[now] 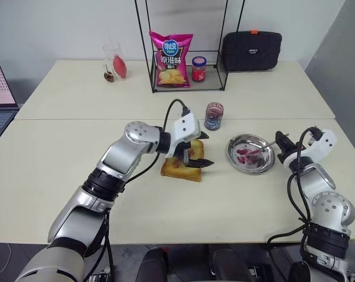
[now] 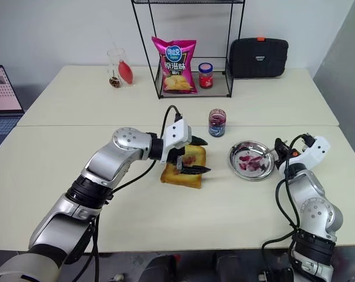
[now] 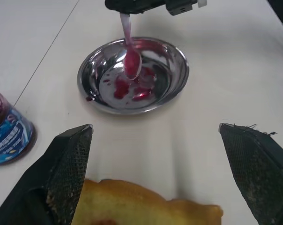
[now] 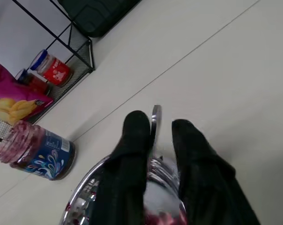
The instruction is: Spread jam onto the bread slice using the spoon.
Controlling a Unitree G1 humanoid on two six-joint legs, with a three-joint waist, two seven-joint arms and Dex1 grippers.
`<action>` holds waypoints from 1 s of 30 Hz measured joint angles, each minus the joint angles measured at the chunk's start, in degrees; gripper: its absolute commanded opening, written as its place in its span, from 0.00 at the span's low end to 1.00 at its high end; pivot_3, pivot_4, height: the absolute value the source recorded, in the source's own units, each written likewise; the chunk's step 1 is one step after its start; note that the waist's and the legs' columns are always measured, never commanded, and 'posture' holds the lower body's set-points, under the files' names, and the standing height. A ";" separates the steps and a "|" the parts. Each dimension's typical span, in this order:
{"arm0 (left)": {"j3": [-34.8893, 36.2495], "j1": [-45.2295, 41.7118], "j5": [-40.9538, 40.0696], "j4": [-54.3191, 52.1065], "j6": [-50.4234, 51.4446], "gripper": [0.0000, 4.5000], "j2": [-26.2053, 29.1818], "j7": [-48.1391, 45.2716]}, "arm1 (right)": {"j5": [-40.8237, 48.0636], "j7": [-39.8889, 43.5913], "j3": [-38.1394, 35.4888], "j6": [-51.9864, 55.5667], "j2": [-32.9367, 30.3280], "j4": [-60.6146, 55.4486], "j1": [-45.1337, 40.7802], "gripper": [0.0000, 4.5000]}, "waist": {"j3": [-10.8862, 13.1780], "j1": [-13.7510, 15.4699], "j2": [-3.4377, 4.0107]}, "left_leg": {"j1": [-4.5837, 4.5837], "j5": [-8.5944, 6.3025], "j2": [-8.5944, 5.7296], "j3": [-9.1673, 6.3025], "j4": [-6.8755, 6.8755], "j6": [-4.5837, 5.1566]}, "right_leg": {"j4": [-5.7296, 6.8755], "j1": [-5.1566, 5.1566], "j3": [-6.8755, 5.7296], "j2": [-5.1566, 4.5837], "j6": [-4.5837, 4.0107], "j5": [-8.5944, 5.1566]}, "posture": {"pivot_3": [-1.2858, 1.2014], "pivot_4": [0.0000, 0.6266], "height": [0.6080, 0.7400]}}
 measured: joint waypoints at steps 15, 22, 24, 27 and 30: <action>1.57 1.44 1.63 -0.01 -0.49 1.00 -1.02 1.27 | -2.66 2.52 -0.56 -0.68 -3.32 4.07 2.80 0.99 | 0.00 0.08 0.00 | 0.03 0.00 -0.01 0.00 0.03 0.00 | 0.03 0.03 0.00 -0.01 0.00 0.01 | 0.52 0.24 1.00; 1.77 2.25 2.58 -0.01 -1.33 1.00 -1.35 1.83 | -10.97 4.16 3.19 -2.67 -8.45 6.13 3.60 0.99 | 0.00 0.10 0.00 | 0.04 0.00 -0.03 0.01 0.05 0.00 | 0.04 0.04 0.01 -0.02 0.00 0.01 | 0.52 0.24 1.00; 1.87 2.48 2.62 -0.12 -1.33 1.00 -1.61 2.33 | -14.49 5.39 5.42 -4.32 -9.99 6.13 4.25 0.99 | 0.00 0.10 0.00 | 0.05 0.00 -0.03 -0.01 0.04 0.00 | 0.04 0.04 0.00 -0.01 0.01 0.01 | 0.52 0.24 1.00; 2.31 2.75 2.66 -0.17 -1.27 1.00 -1.80 2.67 | -17.55 6.17 6.60 -5.62 -10.26 6.13 5.06 0.99 | 0.00 0.10 0.00 | 0.05 0.00 -0.03 -0.01 0.05 -0.01 | 0.05 0.04 0.00 -0.01 0.01 0.01 | 0.52 0.24 1.00; 2.96 2.91 2.72 -0.19 -1.24 1.00 -1.75 3.18 | -18.79 6.22 6.49 -6.39 -10.28 6.11 5.07 0.99 | 0.00 0.11 0.00 | 0.05 0.01 -0.03 0.00 0.08 -0.01 | 0.06 0.06 0.01 -0.02 0.02 0.02 | 0.52 0.24 1.00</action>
